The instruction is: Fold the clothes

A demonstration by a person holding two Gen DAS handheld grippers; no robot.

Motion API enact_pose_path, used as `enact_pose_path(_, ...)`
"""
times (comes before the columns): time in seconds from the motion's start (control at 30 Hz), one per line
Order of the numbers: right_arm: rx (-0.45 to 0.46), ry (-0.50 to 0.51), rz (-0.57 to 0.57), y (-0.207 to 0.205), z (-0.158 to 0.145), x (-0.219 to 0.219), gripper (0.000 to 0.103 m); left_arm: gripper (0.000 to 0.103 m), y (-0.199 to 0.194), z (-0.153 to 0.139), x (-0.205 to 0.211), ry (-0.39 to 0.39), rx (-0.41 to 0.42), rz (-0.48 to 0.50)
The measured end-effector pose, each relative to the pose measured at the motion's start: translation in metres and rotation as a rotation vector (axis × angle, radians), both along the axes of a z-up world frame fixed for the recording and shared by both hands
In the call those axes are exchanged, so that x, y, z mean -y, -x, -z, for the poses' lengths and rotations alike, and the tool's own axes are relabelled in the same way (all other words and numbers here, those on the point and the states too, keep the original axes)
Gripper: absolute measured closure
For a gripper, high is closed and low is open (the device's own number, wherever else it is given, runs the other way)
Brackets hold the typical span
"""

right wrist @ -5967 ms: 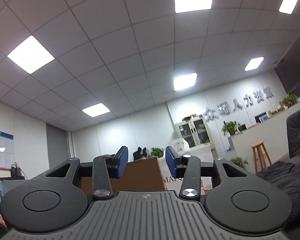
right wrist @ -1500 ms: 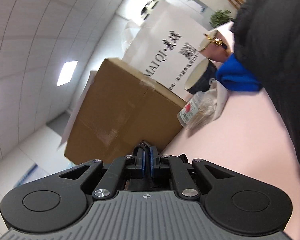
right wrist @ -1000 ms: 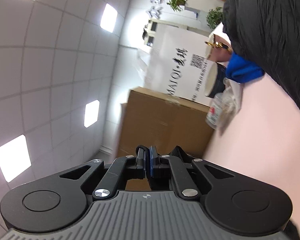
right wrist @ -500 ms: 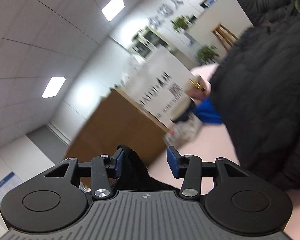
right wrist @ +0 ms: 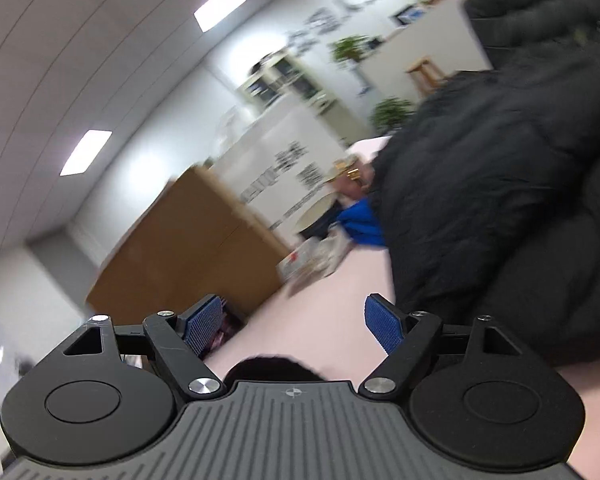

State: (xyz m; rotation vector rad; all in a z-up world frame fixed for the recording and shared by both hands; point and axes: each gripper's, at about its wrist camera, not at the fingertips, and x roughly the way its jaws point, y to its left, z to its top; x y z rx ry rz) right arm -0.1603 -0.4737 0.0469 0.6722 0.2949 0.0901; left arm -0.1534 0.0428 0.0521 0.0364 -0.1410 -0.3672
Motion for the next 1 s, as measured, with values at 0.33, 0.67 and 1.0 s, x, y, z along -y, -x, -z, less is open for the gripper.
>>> enact_pose_path(0.33, -0.237, 0.466, -0.315, -0.104, 0.011, -0.092, 0.086, 0.092, 0.035, -0.006, -0.027, 0.101, 0.082, 0.002)
enact_pose_path(0.67, 0.21, -0.598, -0.196, -0.029, 0.042, 0.041, 0.099, 0.092, 0.024, -0.012, -0.039, 0.139, 0.12, 0.036)
enact_pose_path(1.0, 0.115, -0.164, 0.086, 0.015, 0.015, 0.055, 0.034, 0.092, -0.018, 0.002, -0.027, 0.101, 0.02, -0.029)
